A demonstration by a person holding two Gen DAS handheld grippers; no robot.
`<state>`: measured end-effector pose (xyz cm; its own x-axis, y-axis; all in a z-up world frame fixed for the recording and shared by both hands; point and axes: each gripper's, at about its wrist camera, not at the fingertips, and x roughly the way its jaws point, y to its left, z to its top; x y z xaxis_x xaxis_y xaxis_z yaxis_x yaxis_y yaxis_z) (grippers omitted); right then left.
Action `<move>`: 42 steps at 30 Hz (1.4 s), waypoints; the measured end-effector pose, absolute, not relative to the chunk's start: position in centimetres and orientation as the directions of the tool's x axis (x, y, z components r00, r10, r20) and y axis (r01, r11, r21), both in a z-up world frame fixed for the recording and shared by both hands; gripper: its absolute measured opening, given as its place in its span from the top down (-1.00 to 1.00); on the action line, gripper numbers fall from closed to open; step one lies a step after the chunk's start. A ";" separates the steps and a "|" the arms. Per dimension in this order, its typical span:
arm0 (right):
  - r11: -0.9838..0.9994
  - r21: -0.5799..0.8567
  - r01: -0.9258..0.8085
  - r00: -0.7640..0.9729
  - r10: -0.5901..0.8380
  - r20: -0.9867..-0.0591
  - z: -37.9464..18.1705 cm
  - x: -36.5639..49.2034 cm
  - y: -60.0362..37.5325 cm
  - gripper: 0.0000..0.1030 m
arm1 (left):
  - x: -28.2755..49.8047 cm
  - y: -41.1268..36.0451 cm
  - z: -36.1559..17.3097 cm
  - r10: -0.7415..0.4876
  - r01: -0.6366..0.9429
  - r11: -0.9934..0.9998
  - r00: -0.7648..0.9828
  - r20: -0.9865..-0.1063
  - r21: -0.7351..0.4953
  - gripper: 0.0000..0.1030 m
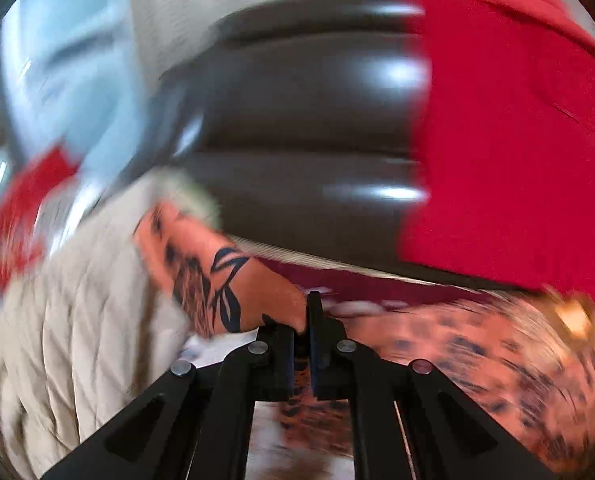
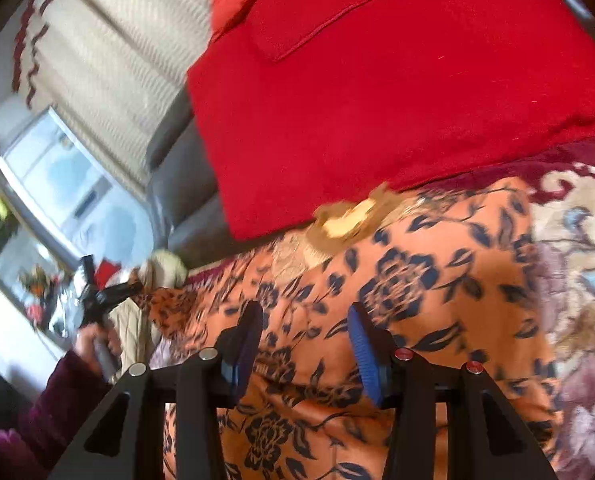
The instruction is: Fold small clothes
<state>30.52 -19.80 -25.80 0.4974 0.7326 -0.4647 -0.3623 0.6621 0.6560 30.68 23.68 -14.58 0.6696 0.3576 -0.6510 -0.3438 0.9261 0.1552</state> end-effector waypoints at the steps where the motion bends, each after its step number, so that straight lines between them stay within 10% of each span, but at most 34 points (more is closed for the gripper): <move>1: 0.672 0.657 -0.342 0.520 0.718 -0.463 -25.8 30.6 -20.6 0.07 | 30.7 19.8 -13.9 0.318 -0.259 0.948 0.700 -0.640 0.187 0.89; 8: 0.674 0.703 -0.227 0.586 0.672 -0.454 -26.1 31.5 -25.4 0.05 | 28.5 -0.2 -14.0 -0.047 0.239 0.955 0.703 -0.709 0.174 0.76; 12: 0.633 0.758 -0.156 0.580 0.680 -0.449 -26.5 32.4 -27.5 -0.32 | 26.1 -4.2 -14.9 -0.075 0.319 0.925 0.688 -0.721 0.208 -0.45; 31: 0.630 0.775 -0.054 0.549 0.667 -0.504 -27.8 40.3 -25.1 -0.40 | 29.5 14.6 -23.5 0.181 -0.195 0.977 0.555 -0.812 0.085 -0.48; 42: 0.809 0.565 -0.164 0.327 0.585 -0.743 -28.1 48.5 -15.3 -0.21 | 29.1 16.3 -28.5 0.124 -0.247 0.969 0.504 -0.855 -0.005 -0.48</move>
